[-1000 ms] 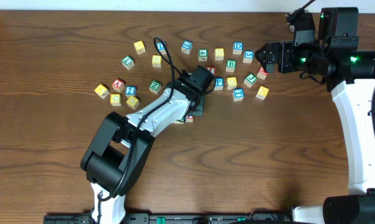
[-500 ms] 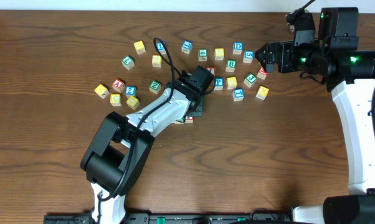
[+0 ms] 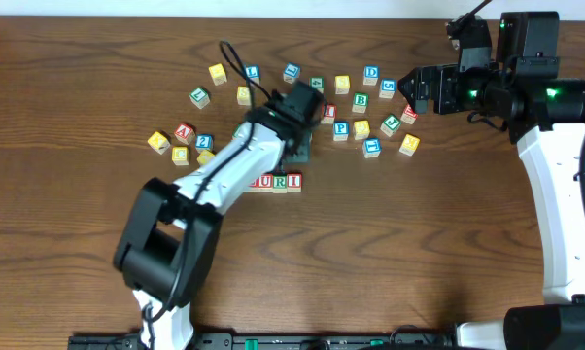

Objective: Spell out NEURIPS

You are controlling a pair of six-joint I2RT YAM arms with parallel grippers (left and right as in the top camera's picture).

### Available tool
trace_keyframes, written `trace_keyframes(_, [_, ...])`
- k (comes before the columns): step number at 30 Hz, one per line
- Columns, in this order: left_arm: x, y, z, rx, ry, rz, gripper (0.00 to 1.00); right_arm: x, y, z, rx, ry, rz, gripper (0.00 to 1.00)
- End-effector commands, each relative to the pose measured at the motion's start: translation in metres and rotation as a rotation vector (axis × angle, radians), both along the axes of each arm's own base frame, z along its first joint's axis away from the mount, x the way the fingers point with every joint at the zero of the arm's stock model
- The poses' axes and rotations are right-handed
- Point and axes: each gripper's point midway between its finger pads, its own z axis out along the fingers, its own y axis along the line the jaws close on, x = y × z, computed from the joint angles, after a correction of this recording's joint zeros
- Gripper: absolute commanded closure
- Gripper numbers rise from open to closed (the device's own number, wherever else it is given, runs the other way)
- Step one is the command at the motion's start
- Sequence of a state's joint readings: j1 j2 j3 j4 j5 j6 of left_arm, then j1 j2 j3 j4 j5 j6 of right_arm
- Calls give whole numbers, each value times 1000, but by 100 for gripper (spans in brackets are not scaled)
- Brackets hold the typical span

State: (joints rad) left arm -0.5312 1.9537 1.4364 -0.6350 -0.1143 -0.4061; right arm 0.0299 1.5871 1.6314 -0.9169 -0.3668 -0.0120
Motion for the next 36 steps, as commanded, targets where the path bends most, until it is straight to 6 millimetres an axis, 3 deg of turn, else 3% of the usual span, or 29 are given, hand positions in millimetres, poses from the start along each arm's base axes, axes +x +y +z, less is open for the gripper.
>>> trace_keyframes(1, [15,3,50,-29,-86,-11,87,0,-1,-2,-3,2,8,1])
trace_keyframes(8, [22,20,95,-19,-96,-6,83,0,-1,-2,-3,2,8,1])
trace_keyframes(10, [23,28,105,-14,-91,6,77,0,-1,-2,-3,2,8,1])
trace_keyframes(18, [21,82,139,23,-62,71,61,0,-1,-2,-3,2,8,1])
trace_keyframes(25, [19,132,144,33,-32,155,55,0,-1,-2,-3,2,8,1])
trace_keyframes(29, [18,136,142,-38,4,60,53,0,-1,-2,-3,2,8,1])
trace_keyframes(36, [20,157,142,-80,13,102,53,6,0,4,2,-33,8,1])
